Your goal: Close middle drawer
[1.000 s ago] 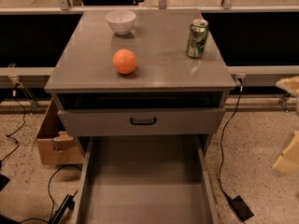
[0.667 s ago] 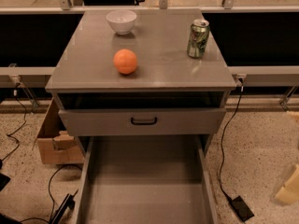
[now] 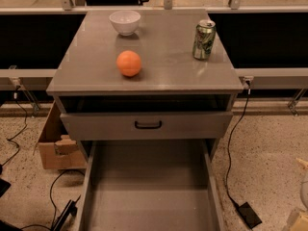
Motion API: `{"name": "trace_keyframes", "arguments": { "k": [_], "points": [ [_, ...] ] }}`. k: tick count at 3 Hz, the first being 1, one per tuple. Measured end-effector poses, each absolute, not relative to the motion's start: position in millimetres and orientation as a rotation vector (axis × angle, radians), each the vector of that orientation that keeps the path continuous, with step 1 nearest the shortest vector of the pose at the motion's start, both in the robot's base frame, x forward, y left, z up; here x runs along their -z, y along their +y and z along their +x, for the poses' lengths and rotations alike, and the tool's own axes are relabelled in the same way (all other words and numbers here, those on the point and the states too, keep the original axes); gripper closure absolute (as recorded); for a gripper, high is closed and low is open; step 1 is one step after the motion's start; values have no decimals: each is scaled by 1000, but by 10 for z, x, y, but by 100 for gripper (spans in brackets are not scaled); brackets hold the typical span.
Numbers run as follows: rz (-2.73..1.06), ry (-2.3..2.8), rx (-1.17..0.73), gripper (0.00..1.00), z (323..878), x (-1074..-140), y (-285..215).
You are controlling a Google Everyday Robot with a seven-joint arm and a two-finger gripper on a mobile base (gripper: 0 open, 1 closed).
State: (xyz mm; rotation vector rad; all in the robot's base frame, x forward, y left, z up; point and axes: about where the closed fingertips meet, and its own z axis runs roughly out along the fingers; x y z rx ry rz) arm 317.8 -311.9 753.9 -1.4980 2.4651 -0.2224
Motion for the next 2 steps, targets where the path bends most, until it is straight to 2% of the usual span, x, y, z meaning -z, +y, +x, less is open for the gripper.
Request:
{"name": "trace_keyframes", "arguments": {
  "k": [2],
  "points": [
    [-1511,2432,193,0,3132,-7427,-2979]
  ]
}}
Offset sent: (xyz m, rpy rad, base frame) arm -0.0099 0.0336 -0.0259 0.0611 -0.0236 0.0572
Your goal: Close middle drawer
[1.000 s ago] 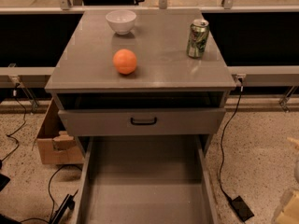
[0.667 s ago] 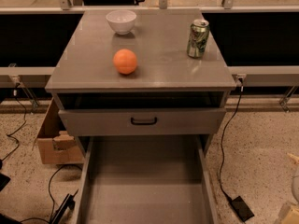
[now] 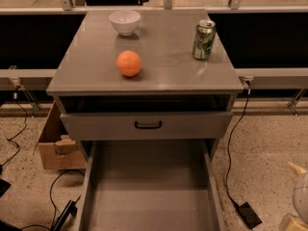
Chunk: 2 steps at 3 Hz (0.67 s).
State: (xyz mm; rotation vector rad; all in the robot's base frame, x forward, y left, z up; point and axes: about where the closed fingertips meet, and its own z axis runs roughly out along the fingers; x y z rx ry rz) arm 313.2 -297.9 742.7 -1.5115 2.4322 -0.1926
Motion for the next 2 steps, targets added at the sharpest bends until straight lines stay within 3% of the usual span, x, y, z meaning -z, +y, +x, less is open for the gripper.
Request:
{"name": "trace_keyframes", "arguments": {
  "k": [2],
  "points": [
    [-1466,2451,-3,41,2843,-6680,-2846]
  ]
}}
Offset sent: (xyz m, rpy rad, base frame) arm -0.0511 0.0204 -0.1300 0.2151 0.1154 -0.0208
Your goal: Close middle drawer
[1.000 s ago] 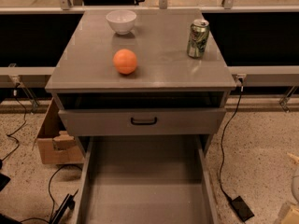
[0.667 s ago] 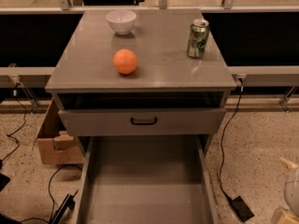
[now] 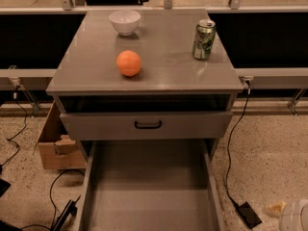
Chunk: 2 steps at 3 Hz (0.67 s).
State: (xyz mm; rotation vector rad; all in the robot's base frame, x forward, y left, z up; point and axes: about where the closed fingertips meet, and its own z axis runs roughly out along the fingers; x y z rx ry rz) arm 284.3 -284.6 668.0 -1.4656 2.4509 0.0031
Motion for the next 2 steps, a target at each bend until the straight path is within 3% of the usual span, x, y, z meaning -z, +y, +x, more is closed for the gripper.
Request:
{"name": "trace_keyframes", "arguments": {
  "k": [2],
  "points": [
    [-1435,2505,-186,89,2376,-5947,-2703]
  ]
}}
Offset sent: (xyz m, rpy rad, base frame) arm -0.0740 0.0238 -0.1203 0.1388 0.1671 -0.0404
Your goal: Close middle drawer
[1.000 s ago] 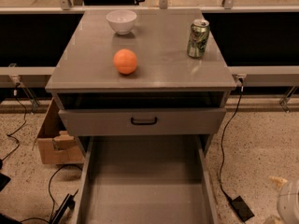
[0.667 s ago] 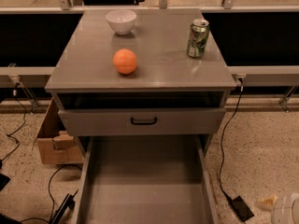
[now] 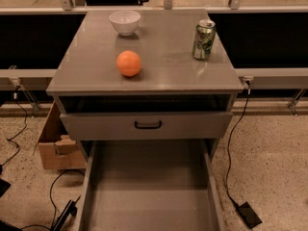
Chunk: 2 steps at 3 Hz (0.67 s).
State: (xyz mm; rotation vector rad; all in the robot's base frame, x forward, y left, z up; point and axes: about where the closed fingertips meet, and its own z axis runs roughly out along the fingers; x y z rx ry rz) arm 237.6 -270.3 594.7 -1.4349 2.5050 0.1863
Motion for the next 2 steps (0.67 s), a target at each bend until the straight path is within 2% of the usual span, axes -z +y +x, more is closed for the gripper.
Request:
{"name": "trace_keyframes", "arguments": {
  "k": [1,2],
  "points": [
    [-1432,2523,-281,100,2238,-5510,-2554],
    [-1410,2527,-363,100,2106,-4944,-2295]
  ]
}}
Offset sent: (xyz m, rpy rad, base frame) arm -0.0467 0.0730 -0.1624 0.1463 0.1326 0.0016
